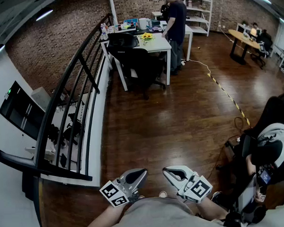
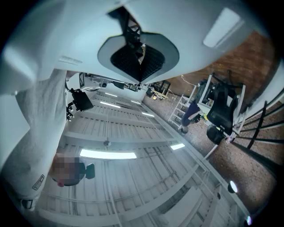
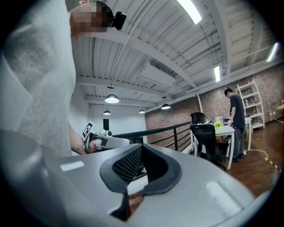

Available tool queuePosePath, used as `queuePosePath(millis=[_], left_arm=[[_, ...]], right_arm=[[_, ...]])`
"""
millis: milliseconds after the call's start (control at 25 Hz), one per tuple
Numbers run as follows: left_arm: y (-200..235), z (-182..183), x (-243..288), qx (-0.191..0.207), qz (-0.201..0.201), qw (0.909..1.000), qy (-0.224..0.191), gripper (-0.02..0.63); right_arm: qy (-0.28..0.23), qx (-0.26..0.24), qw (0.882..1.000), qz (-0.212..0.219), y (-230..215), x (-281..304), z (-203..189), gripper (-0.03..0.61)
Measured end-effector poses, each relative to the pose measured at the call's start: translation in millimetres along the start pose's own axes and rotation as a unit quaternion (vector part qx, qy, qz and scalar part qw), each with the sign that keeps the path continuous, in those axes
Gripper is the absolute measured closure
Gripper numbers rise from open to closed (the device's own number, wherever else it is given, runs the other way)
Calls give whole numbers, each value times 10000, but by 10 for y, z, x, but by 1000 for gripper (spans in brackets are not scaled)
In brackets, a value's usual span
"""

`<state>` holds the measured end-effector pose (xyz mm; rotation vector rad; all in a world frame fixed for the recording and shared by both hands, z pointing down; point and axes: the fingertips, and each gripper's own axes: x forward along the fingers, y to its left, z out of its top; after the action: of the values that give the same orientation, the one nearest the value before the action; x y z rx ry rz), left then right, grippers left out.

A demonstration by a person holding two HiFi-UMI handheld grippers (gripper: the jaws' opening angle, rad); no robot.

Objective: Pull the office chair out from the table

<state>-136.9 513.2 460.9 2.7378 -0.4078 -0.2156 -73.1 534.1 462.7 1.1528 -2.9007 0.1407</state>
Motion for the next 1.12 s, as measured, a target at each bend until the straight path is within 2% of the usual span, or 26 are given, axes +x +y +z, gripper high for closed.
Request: queuePosePath(millis=[240, 520, 840, 1120], left_arm=[[83, 413, 216, 392, 103, 9985, -359, 612], [452, 617, 436, 496, 132, 9979, -402, 612], [1429, 867, 769, 354, -18, 9987, -370, 612], [2320, 1295, 1054, 363, -328, 9985, -251, 612]], right_arm=[[-180, -243, 9994, -176, -280, -13, 276, 575], [-303, -303, 9986, -306, -722, 169, 452, 575], [-170, -176, 9975, -665, -1525, 857, 421, 575], [-172, -185, 9948, -986, -2207, 1649, 620, 575]])
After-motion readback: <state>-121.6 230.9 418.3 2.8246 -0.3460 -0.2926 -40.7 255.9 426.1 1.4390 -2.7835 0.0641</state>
